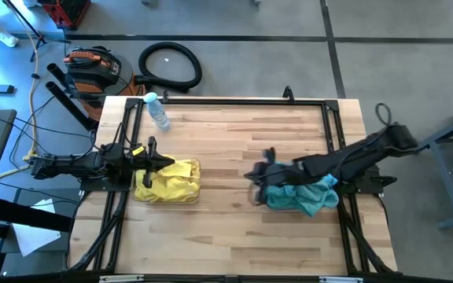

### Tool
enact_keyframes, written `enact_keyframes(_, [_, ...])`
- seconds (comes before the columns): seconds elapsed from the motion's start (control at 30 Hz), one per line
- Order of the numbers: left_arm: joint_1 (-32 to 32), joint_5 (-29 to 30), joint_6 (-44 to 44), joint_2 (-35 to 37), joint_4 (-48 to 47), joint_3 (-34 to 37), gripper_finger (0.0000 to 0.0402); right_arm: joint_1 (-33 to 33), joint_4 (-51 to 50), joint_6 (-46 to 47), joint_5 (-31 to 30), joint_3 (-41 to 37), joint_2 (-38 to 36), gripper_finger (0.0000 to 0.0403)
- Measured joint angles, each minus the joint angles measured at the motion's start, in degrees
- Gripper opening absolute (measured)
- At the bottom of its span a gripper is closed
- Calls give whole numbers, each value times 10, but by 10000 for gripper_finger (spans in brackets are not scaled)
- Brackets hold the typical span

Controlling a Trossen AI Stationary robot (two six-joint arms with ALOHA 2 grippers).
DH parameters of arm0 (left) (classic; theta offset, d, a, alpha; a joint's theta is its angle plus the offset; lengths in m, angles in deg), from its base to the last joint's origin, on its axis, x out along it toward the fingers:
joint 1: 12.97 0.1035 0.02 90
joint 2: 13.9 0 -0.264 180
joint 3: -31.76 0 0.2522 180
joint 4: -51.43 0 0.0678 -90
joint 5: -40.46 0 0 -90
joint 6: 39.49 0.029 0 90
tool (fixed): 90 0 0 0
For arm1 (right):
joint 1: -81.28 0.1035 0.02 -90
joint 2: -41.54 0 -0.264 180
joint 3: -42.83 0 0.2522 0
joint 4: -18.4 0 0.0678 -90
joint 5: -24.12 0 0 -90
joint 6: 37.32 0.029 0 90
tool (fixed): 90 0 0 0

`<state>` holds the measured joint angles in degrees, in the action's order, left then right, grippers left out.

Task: Sort microfiber towel by color & place in baskets
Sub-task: Return to Home Position

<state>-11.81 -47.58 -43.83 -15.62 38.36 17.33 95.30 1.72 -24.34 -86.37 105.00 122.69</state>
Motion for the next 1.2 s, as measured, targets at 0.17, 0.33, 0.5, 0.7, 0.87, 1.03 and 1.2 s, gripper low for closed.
enact_keyframes(0.17, [0,0,0,0,0,0,0,-14,115,-7,35,-144,-144,0])
enact_keyframes(0.33, [0,0,0,0,0,0,0,-52,175,-9,74,-256,-293,0])
enact_keyframes(0.5, [0,0,0,0,0,0,0,-95,186,-9,103,-333,-395,0])
enact_keyframes(0.7, [0,0,0,0,0,0,0,-122,219,0,126,-404,-471,0])
enact_keyframes(0.87, [0,0,0,0,0,0,0,-122,228,-3,120,-454,-540,0])
enact_keyframes(1.03, [0,0,0,0,0,0,0,-122,217,0,114,-478,-617,0])
enact_keyframes(1.2, [0,0,0,0,0,0,0,-122,180,-15,114,-478,-684,0])
